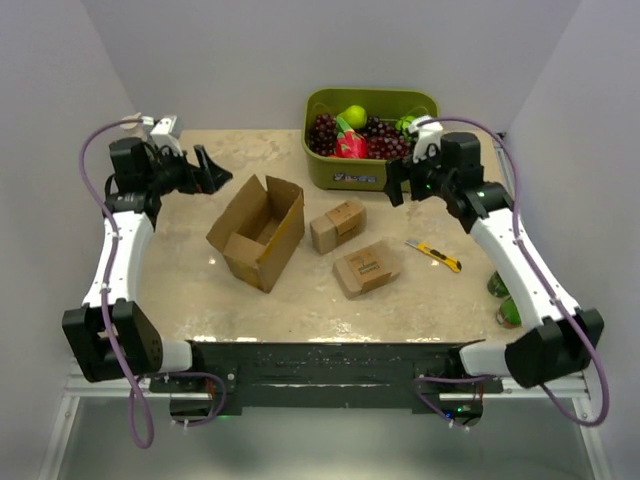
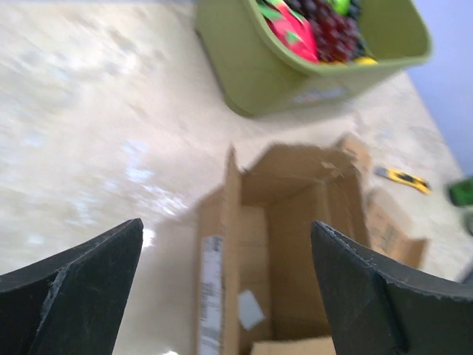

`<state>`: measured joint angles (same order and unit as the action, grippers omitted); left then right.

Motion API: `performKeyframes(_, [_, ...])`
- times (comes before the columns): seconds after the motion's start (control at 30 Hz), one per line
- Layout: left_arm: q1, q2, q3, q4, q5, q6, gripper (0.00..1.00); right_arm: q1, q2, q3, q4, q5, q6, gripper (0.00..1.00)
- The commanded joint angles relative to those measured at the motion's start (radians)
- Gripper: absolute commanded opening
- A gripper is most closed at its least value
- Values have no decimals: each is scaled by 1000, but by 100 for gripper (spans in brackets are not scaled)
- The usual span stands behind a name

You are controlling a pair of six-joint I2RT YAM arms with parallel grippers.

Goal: Unpack the express box

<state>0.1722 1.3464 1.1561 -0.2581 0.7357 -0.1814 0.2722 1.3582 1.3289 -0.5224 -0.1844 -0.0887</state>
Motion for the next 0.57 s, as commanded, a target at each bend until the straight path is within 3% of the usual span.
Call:
performKeyframes(0.0, [12, 25, 143, -56, -255, 117, 100, -1, -99, 6, -19, 293, 73, 99])
performKeyframes(0.13, [12, 80, 200, -98, -308, 109, 100, 1, -142, -28, -100, 414, 178, 99])
performKeyframes(0.27, [13, 83, 200, -107, -329, 173, 100, 1, -226, -157, -24, 434, 194, 99])
performKeyframes(0.43, [12, 79, 165, -129, -419, 261, 100, -24, -281, -166, -34, 372, 182, 99])
performKeyframes(0.53, [12, 74, 113, -101, -507, 209, 100, -25, -295, -148, -50, 364, 208, 99])
